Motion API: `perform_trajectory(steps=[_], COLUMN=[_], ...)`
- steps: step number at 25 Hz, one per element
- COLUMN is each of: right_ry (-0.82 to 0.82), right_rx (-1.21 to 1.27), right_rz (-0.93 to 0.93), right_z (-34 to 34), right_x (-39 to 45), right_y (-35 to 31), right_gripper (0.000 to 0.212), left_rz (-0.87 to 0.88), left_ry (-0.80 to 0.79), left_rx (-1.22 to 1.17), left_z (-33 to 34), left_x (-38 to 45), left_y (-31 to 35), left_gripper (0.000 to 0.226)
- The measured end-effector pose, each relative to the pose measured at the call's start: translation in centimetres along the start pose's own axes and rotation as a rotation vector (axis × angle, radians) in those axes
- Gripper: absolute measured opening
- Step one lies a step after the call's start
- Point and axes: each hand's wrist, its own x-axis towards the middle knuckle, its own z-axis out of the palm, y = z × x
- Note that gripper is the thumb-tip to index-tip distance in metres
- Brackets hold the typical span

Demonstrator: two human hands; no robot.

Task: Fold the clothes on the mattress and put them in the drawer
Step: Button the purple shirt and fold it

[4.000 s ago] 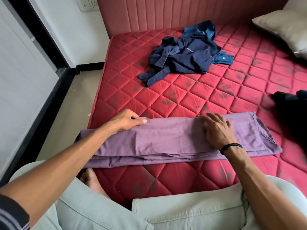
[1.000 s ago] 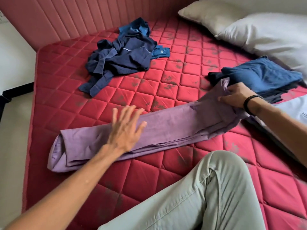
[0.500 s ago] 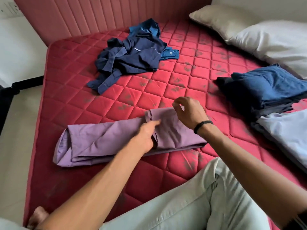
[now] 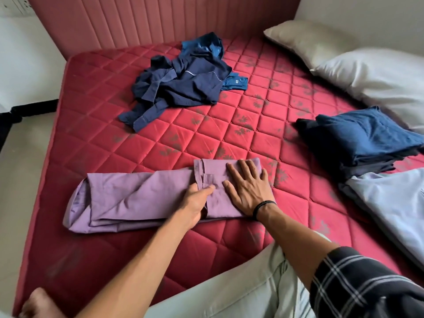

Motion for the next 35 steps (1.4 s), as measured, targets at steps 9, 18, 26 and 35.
perform_trajectory(steps=[9, 18, 26, 35], right_ry=[0.034, 0.125, -0.233, 0.145], right_rx=[0.066, 0.87, 0.827, 0.068], right_rz=[0.279, 0.621, -0.369, -0.437], right_z=[-0.8, -9.8, -14.6, -4.3], right_x=[-0.5, -2.0, -6.2, 0.2], right_y=[-0.7, -0.2, -21.0, -20.4], right_gripper=[0.078, 0.05, 0.016, 0.072], left_rz=[0.985, 0.593, 0.033, 0.127], left_ry=[0.098, 0.115, -0.183, 0.158], left_rx=[1.372, 1.301, -0.255, 0.001], left_z=[1.6, -3.3, -16.7, -25.1], left_x=[-0.2, -2.7, -8.3, -3.6], left_y=[-3.3, -2.3, 8.7, 7.9], left_gripper=[0.061, 0.068, 0.056, 0.023])
